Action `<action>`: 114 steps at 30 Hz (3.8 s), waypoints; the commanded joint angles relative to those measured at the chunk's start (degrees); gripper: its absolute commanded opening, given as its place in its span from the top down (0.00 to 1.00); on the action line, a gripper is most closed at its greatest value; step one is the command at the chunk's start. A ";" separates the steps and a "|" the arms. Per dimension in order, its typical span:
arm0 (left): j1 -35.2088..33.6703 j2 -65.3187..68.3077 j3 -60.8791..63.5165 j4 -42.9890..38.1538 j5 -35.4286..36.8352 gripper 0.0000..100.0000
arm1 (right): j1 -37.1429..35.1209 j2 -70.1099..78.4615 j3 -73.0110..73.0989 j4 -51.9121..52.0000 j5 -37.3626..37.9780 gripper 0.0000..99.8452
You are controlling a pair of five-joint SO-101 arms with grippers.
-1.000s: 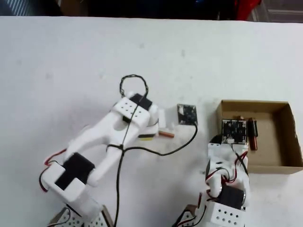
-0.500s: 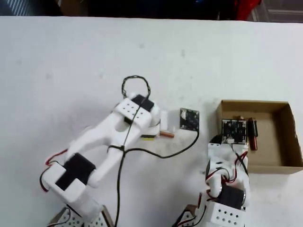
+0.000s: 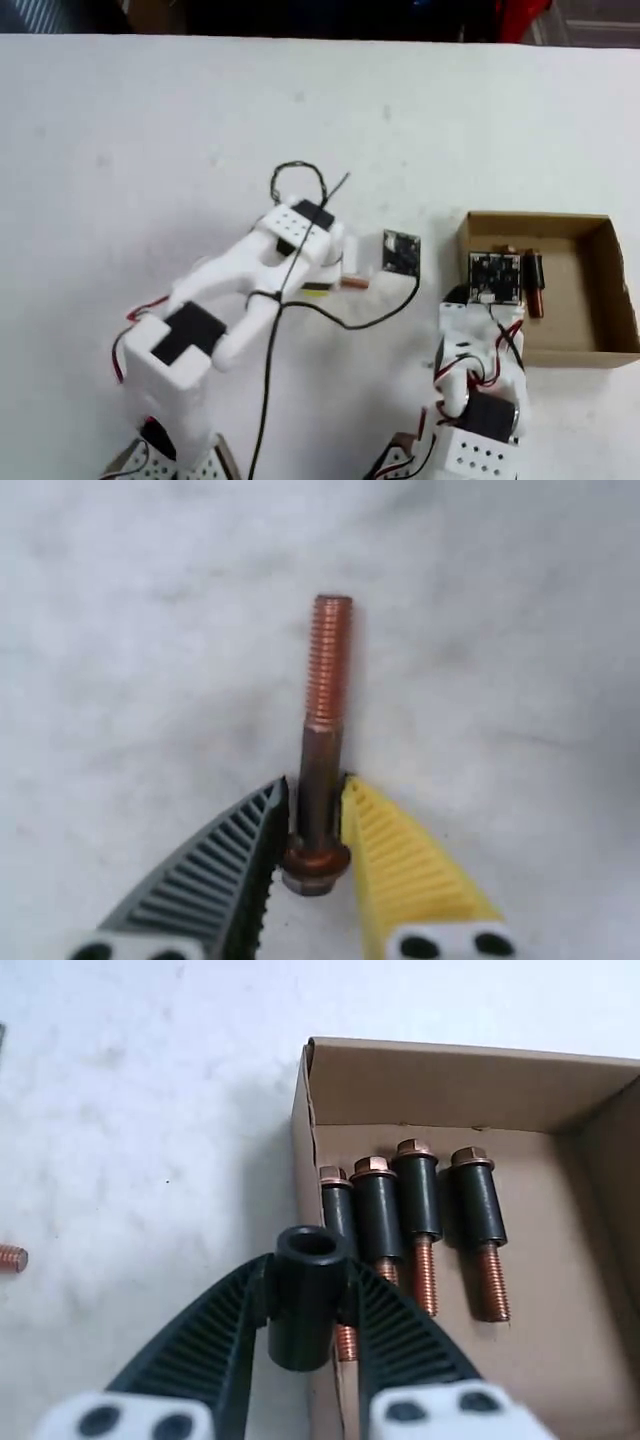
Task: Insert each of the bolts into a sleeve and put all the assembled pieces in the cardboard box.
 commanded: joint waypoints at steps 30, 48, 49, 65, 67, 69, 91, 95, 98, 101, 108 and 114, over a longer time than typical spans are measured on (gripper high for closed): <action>-5.32 1.27 -2.73 6.77 0.00 0.98 | 1.01 -0.66 -0.70 -1.36 0.09 0.98; -12.88 0.31 -19.96 38.86 -5.54 0.98 | 1.01 -0.66 -0.62 -1.36 0.09 0.98; -13.76 -0.40 -19.96 39.56 -6.51 0.98 | 1.01 -0.66 -0.62 -1.36 0.09 0.98; -31.87 -19.12 3.78 27.69 -26.29 0.98 | 0.92 -0.66 -0.62 -1.36 0.09 0.98; -32.84 -18.51 6.24 22.86 -27.78 0.98 | 0.92 -0.66 -0.62 -1.36 0.09 0.98; -32.92 -17.89 7.74 19.43 -28.40 0.98 | 0.92 -0.66 -0.62 -1.36 0.09 0.98; -29.32 -7.96 8.44 11.87 -28.04 0.98 | 0.92 -0.66 -0.62 -1.45 0.09 0.98; -29.58 -8.04 8.44 11.87 -28.04 0.95 | 0.92 -0.66 -0.62 -1.45 0.09 0.98; -29.49 -8.04 8.44 11.87 -28.04 0.87 | 0.92 -0.66 -0.62 -1.45 0.09 0.98; -29.32 -8.04 8.18 11.87 -28.04 0.83 | 0.92 -0.66 -0.62 -1.45 0.09 0.98; -29.67 -8.22 7.91 11.78 -28.04 0.83 | 0.92 -0.66 -0.62 -1.45 0.09 0.98; -29.67 -9.27 5.63 11.96 -27.96 0.83 | 0.92 -0.66 -0.62 -1.45 0.09 0.98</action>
